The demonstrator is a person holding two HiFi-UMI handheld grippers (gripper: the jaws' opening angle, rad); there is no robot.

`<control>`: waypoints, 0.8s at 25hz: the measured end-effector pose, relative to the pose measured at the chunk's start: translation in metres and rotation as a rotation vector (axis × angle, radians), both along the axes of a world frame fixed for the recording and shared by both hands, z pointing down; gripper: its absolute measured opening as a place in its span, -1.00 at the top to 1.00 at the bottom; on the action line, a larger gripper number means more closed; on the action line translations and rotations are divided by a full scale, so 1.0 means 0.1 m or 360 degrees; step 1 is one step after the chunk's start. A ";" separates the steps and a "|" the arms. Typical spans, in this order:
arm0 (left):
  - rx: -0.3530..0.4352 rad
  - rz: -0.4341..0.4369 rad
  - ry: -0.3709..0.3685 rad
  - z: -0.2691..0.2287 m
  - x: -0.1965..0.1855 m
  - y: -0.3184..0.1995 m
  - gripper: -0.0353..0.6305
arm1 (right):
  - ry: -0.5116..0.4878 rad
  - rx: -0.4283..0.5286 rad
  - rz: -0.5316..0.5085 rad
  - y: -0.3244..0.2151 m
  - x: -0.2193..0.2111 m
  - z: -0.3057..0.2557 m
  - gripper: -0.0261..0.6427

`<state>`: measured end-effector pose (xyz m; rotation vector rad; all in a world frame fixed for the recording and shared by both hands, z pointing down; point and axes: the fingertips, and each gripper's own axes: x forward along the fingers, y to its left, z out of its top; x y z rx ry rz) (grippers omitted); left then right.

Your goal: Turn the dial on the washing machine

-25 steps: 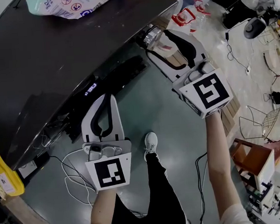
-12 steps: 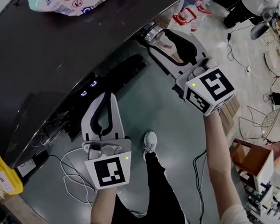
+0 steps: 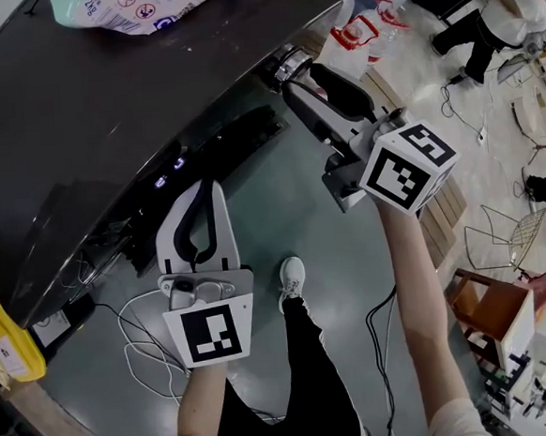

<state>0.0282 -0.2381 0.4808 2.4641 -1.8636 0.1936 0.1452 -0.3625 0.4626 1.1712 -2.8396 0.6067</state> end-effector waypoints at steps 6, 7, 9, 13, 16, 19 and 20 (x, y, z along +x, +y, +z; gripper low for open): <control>-0.0008 0.0011 -0.0002 0.00 0.03 0.01 0.90 | -0.0154 -0.0116 -0.0006 0.04 -0.03 0.02 0.36; -0.0009 0.0012 -0.0003 0.00 0.03 0.01 0.90 | -0.0122 -0.0090 -0.0011 0.04 -0.04 0.02 0.36; -0.0014 0.0014 -0.0011 0.00 0.02 0.03 0.90 | -0.0032 -0.0018 -0.0023 0.05 -0.05 0.01 0.36; -0.0022 0.0014 -0.0021 0.01 0.00 0.04 0.90 | 0.0169 0.0148 -0.0016 0.05 -0.05 -0.03 0.31; -0.0015 0.0013 -0.0025 0.00 -0.02 0.04 0.90 | 0.0294 0.0240 -0.0006 0.04 -0.05 -0.06 0.26; -0.0017 0.0010 -0.0020 0.00 -0.02 0.04 0.90 | 0.0351 0.0295 -0.0027 0.04 -0.05 -0.09 0.25; -0.0021 0.0008 -0.0019 0.01 -0.02 0.05 0.90 | 0.0371 0.0317 -0.0036 0.04 -0.06 -0.10 0.25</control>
